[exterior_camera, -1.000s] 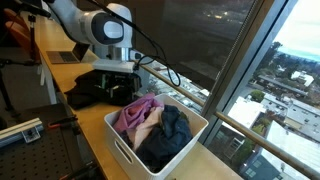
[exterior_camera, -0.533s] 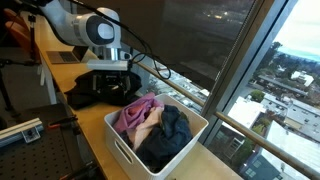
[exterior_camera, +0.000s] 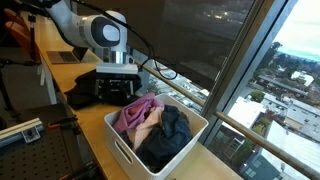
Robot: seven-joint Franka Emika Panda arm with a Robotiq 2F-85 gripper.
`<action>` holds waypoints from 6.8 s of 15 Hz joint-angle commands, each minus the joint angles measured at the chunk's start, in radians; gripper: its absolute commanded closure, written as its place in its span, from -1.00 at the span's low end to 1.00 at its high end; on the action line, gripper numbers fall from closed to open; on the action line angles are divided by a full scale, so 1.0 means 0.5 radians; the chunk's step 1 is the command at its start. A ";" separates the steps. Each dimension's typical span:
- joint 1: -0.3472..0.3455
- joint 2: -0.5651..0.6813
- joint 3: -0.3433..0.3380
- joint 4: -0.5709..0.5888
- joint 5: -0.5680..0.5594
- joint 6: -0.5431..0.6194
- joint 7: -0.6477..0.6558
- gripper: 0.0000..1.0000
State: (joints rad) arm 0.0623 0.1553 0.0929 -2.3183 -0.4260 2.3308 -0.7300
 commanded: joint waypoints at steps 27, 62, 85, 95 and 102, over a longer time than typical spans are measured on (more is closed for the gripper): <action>-0.066 0.566 -0.055 0.642 -0.017 -0.280 -0.493 -1.00; -0.002 0.187 -0.001 0.531 0.358 -0.544 -0.442 1.00; -0.257 0.461 -0.088 0.724 0.410 -0.464 -0.476 1.00; -0.387 0.674 -0.046 0.487 0.652 -0.064 -0.437 1.00; -0.315 0.097 -0.055 0.329 0.691 -0.138 -0.299 0.32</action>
State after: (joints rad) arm -0.1225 0.3649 0.0580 -2.0902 -0.0980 2.2719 -0.9336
